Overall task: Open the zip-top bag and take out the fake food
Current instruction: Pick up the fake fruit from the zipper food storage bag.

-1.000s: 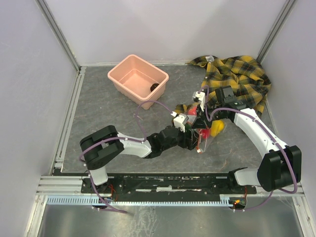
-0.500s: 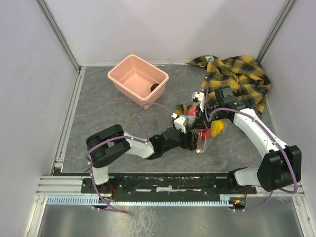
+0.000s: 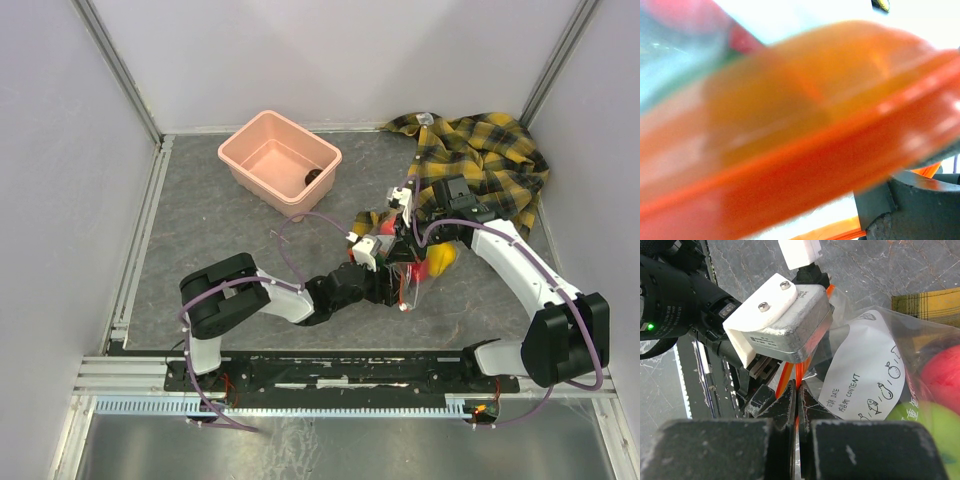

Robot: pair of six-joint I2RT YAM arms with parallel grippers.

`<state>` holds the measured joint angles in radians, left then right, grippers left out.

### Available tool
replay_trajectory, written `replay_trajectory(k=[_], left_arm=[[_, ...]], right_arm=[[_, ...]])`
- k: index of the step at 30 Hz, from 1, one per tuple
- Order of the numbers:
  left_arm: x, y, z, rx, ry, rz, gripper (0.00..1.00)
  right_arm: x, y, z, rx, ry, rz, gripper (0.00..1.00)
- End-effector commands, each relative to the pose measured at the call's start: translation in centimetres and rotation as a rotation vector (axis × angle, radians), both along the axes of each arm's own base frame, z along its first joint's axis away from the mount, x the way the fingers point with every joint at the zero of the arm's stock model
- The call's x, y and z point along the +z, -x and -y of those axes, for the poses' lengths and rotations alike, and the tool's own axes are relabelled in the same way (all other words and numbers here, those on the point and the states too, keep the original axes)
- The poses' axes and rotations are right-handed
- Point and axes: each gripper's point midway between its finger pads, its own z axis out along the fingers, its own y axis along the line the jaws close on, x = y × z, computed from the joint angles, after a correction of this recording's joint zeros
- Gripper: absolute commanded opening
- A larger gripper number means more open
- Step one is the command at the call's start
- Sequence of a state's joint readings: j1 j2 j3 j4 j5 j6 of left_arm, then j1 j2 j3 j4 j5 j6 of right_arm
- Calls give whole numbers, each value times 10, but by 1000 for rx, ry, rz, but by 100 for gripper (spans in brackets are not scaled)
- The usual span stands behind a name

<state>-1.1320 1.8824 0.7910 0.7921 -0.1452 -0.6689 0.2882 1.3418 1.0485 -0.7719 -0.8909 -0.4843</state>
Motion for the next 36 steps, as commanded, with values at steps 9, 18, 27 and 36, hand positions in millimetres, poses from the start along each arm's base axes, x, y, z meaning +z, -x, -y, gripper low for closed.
replay_trajectory(k=[9, 18, 27, 36], left_arm=[[6, -4, 3, 45, 43, 19, 83], [5, -9, 5, 69, 53, 30, 76], [-4, -9, 3, 80, 22, 9, 82], [-13, -8, 8, 73, 3, -9, 80]], right_arm=[[13, 0, -12, 39, -53, 15, 2], [14, 0, -11, 37, -53, 21, 2], [14, 0, -11, 36, -52, 18, 1], [14, 1, -11, 38, -53, 21, 1]])
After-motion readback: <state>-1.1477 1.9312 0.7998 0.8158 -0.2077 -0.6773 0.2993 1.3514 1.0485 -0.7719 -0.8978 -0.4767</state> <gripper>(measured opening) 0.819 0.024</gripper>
